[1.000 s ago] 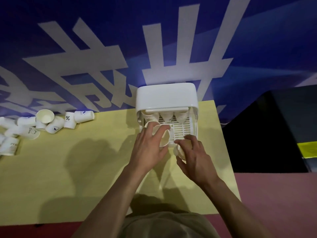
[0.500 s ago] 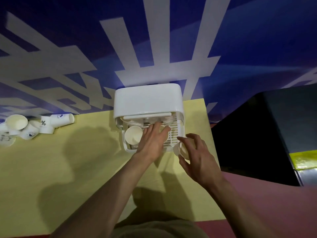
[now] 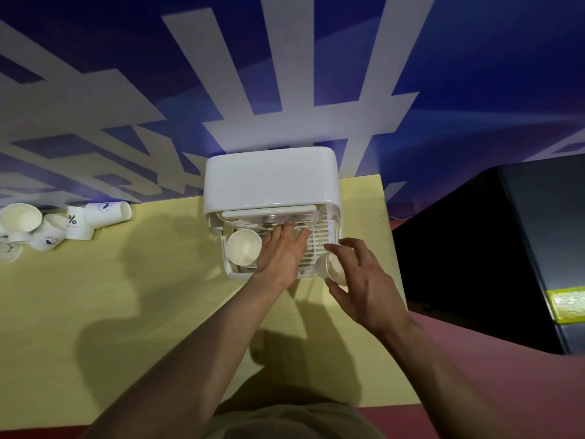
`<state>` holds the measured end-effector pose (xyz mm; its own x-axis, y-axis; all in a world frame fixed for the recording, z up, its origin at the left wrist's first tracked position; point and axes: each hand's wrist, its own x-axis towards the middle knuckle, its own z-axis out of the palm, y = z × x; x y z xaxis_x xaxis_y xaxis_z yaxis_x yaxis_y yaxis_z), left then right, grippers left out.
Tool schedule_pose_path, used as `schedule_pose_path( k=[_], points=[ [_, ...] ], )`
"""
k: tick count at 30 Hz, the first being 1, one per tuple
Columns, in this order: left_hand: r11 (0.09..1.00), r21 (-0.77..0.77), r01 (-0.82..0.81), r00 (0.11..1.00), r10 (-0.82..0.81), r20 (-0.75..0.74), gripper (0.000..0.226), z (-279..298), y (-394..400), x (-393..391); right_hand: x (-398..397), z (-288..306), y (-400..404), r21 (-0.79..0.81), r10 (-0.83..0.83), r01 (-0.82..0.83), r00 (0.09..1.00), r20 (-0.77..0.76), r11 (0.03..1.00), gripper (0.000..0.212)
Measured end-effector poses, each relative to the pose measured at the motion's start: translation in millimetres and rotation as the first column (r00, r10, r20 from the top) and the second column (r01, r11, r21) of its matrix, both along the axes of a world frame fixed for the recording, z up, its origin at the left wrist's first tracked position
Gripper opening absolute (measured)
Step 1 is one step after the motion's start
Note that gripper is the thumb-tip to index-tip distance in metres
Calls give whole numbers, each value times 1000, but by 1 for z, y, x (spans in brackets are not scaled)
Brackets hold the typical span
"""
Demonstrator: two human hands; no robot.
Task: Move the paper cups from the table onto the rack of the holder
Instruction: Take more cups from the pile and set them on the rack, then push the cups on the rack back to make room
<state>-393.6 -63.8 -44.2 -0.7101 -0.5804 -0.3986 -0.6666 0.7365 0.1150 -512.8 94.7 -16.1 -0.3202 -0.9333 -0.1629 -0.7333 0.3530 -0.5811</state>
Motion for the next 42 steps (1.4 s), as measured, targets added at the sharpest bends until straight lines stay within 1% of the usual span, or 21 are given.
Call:
schedule_pose_path(
  k=[3,6,9,11,13,16,21,24,27,29,31,39,42],
  points=[
    [1000,25,-10,1000,11,-12,77,-1,1,3,-1,0,-2,4,-5,5,1000,-15,1000,61],
    [999,26,-23,999,24,-41,79,0,3,6,0,1,-2,10,-3,3,999,-42,1000,61],
    [1000,16,-24,994,26,-105,81,7,9,8,0,4,-2,-11,-1,1,999,-51,1000,60],
    [999,14,-44,982,45,-184,80,17,15,12,2,8,-4,-42,-1,-1,999,-49,999,61],
    [995,36,-93,955,99,-279,77,27,24,18,5,11,-9,-83,5,-7,1000,-29,997,61],
    [976,101,-192,893,216,-395,72,43,35,34,13,15,-20,-137,61,-63,998,-16,989,59],
    [952,128,-279,822,305,-481,64,61,44,69,24,17,-39,-183,106,-110,994,-31,977,60],
    [943,123,-311,807,330,-489,62,63,45,87,30,12,-50,-160,148,-153,988,-45,975,64],
    [928,132,-349,801,368,-472,67,62,46,99,36,3,-60,-100,180,-187,981,-72,977,69],
    [919,137,-369,797,389,-463,68,61,48,106,39,-3,-67,-63,197,-204,976,-96,977,69],
    [914,140,-381,796,401,-453,68,59,49,112,41,-10,-73,-38,200,-204,976,-87,978,68],
    [919,103,-381,827,388,-406,70,56,50,128,45,-38,-100,119,262,-250,960,-99,961,70],
    [920,107,-376,835,387,-391,71,54,50,134,46,-42,-105,142,246,-233,966,-77,962,72]
  ],
)
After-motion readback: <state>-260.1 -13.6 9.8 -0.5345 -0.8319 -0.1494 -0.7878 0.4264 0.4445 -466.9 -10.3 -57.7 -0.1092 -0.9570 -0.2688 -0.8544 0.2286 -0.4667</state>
